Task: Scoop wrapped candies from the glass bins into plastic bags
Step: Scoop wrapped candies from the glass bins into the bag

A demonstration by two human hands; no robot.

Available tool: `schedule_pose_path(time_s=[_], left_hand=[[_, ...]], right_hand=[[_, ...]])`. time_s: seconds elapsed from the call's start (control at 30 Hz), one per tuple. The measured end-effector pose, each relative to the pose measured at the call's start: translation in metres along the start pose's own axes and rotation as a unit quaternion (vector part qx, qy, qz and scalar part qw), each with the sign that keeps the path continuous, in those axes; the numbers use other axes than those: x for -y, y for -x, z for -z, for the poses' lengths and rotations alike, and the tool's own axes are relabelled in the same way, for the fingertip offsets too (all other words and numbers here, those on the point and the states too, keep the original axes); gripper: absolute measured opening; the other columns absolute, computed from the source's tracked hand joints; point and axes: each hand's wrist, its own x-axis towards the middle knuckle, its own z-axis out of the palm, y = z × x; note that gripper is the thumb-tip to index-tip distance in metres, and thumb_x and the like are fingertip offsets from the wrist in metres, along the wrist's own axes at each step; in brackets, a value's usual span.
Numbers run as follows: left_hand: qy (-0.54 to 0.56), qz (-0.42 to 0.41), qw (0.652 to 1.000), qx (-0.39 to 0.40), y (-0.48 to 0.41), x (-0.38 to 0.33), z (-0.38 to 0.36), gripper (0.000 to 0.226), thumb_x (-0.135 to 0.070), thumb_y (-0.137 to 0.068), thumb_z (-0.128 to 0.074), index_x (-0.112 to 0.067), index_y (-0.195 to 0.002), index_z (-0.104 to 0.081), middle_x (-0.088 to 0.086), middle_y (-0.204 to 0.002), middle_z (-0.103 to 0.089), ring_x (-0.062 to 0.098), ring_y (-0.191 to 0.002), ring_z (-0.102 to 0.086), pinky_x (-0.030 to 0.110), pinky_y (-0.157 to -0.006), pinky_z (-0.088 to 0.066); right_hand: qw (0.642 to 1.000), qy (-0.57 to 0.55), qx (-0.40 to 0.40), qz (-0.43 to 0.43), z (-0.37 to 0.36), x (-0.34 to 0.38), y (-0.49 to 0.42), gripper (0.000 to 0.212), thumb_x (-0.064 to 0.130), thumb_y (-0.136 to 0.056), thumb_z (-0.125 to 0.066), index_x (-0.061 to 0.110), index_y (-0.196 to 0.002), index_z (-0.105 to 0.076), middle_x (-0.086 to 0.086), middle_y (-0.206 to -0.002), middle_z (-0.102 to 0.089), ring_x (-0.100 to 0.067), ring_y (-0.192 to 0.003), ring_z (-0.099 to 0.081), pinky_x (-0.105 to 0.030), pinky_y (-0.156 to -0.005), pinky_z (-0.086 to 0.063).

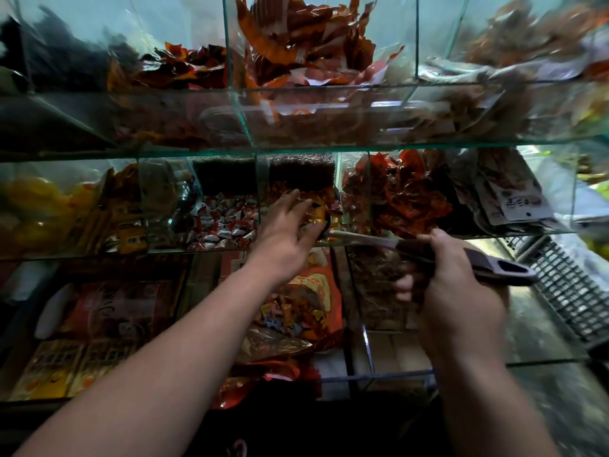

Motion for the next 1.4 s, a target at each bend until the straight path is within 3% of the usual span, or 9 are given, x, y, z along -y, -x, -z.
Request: schedule_pose_path(time_s=[0.17,0.33,0.43,0.53,0.67,0.83,1.03,1.2,1.4], left_hand=[[0.085,0.116,0.988,-0.047,-0.004,0.011,-0.002,0.052,-0.047,-0.099,-0.057,-0.027,-0.145,-0.045,-0.003,-0.152,-0.038,0.019,-0.139,-0.038,0.035,-0.113,-0.034],[0.1,0.103,0.986,-0.088,0.036,0.023,-0.001,0.029,-0.028,-0.096,-0.065,-0.026,-0.125,-0.062,-0.006,-0.131,-0.053,0.011,-0.117,-0.052,0.024,-0.094,-0.043],[0.107,0.058,0.985,-0.124,0.053,0.02,0.005,0.014,-0.021,-0.095,-0.065,-0.03,-0.105,-0.066,-0.017,-0.111,-0.057,-0.003,-0.103,-0.055,0.006,-0.081,-0.042],[0.128,0.036,0.982,-0.138,0.066,0.016,0.008,0.01,-0.021,-0.095,-0.066,-0.029,-0.1,-0.068,-0.018,-0.103,-0.06,-0.005,-0.098,-0.057,0.007,-0.078,-0.046],[0.164,0.08,0.975,-0.129,0.081,0.009,0.009,0.019,-0.03,-0.095,-0.067,-0.042,-0.108,-0.059,-0.027,-0.109,-0.054,-0.009,-0.095,-0.056,0.004,-0.07,-0.044],[0.169,0.075,0.969,-0.163,0.11,0.014,0.012,0.016,-0.018,-0.093,-0.068,-0.032,-0.102,-0.064,-0.019,-0.105,-0.057,-0.006,-0.094,-0.06,0.004,-0.07,-0.045],[0.066,0.118,0.958,-0.251,0.147,0.034,0.02,0.019,-0.014,-0.089,-0.071,-0.03,-0.096,-0.065,-0.012,-0.118,-0.05,0.003,-0.117,-0.049,0.016,-0.096,-0.041],[-0.005,0.207,0.975,-0.075,0.146,0.049,0.012,0.031,-0.022,-0.093,-0.068,-0.023,-0.124,-0.069,-0.002,-0.149,-0.043,0.016,-0.142,-0.03,0.034,-0.117,-0.028],[0.031,0.233,0.972,0.009,0.137,0.05,-0.008,0.067,-0.02,-0.099,-0.058,-0.024,-0.159,-0.027,-0.011,-0.165,-0.02,0.011,-0.151,-0.019,0.026,-0.118,-0.017]], right_hand=[[0.977,0.121,0.077,0.158,-0.03,-0.023,-0.031,0.024,0.044,-0.094,-0.068,0.023,-0.103,-0.077,-0.001,-0.087,-0.078,-0.015,-0.079,-0.077,-0.022,-0.063,-0.06],[0.814,0.42,0.198,0.347,-0.032,-0.036,-0.046,0.03,0.034,-0.097,-0.066,0.019,-0.123,-0.072,-0.004,-0.111,-0.063,-0.013,-0.096,-0.061,-0.018,-0.077,-0.05],[0.827,0.368,0.168,0.39,-0.018,-0.033,-0.032,0.028,0.033,-0.098,-0.066,0.016,-0.118,-0.073,0.001,-0.103,-0.065,-0.004,-0.09,-0.061,-0.005,-0.075,-0.044],[0.86,0.248,0.132,0.426,-0.001,-0.026,-0.007,0.019,0.027,-0.097,-0.069,0.013,-0.108,-0.076,0.003,-0.098,-0.072,-0.007,-0.09,-0.07,-0.017,-0.078,-0.051],[0.904,0.153,0.096,0.388,0.023,-0.018,0.033,0.01,0.038,-0.099,-0.067,0.033,-0.102,-0.075,0.011,-0.092,-0.077,-0.015,-0.079,-0.076,-0.031,-0.071,-0.058],[0.965,0.101,0.099,0.22,0.041,-0.01,0.055,0.049,0.079,-0.078,-0.067,0.033,-0.092,-0.077,-0.007,-0.063,-0.072,-0.022,-0.043,-0.066,-0.028,-0.052,-0.053],[0.898,0.262,0.177,0.306,0.045,0.005,0.067,0.028,0.059,-0.09,-0.062,0.034,-0.087,-0.075,0.022,-0.066,-0.072,0.001,-0.057,-0.07,-0.009,-0.058,-0.051],[0.794,0.473,0.245,0.293,-0.001,-0.042,0.046,0.024,0.048,-0.091,-0.064,0.029,-0.098,-0.077,0.015,-0.087,-0.071,-0.003,-0.082,-0.066,-0.023,-0.073,-0.054],[0.848,0.455,0.228,0.146,-0.04,-0.116,0.008,0.017,0.039,-0.092,-0.071,0.025,-0.094,-0.079,0.01,-0.089,-0.075,-0.005,-0.085,-0.069,-0.029,-0.08,-0.057]])
